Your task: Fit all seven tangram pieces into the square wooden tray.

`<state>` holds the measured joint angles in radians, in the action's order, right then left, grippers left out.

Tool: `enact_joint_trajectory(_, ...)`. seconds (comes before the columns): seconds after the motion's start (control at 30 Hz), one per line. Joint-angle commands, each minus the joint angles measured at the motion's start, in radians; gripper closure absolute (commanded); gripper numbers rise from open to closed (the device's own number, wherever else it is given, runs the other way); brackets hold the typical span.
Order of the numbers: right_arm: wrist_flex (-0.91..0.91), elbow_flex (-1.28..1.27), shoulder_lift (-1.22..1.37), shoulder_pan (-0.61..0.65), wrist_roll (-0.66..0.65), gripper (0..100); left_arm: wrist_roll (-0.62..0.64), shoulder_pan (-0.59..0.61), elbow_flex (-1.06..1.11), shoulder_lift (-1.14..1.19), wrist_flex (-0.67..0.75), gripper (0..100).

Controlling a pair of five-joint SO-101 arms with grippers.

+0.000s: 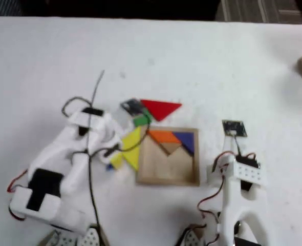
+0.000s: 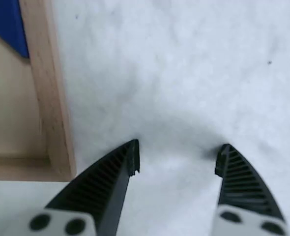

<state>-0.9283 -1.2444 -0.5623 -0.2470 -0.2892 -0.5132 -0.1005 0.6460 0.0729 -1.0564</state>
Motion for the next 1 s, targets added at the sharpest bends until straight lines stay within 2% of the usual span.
enact_joint_trajectory(0.0, 0.033, -0.005, 0.013, -0.008, -0.015, 75.4, 0.098, 0.068, -0.043, 0.005, 0.003, 75)
enact_joint_trajectory(0.2, 0.033, -0.005, 0.013, -0.008, -0.015, 75.4, 0.103, 0.068, -0.044, -0.002, 0.026, 75)
enact_joint_trajectory(0.33, 0.033, -0.005, 0.013, -0.008, -0.015, 75.4, 0.149, 0.074, -0.051, -0.018, 0.037, 75)
enact_joint_trajectory(0.5, 0.033, -0.005, 0.013, -0.008, -0.015, 75.4, 0.149, 0.047, -0.048, -0.027, 0.089, 66)
enact_joint_trajectory(0.63, 0.033, -0.005, 0.013, -0.008, -0.015, 75.4, 0.18, 0.048, -0.048, -0.027, 0.083, 65)
enact_joint_trajectory(0.7, 0.033, -0.005, 0.013, -0.008, -0.015, 75.4, 0.301, 0.054, -0.046, -0.025, 0.055, 65)
enact_joint_trajectory(0.83, 0.033, -0.005, 0.013, -0.008, -0.015, 75.4, 0.64, 0.056, -0.037, -0.025, -0.006, 65)
enact_joint_trajectory(0.97, 0.033, -0.005, 0.012, -0.008, -0.015, 75.4, 0.804, 0.056, -0.005, -0.028, -0.005, 65)
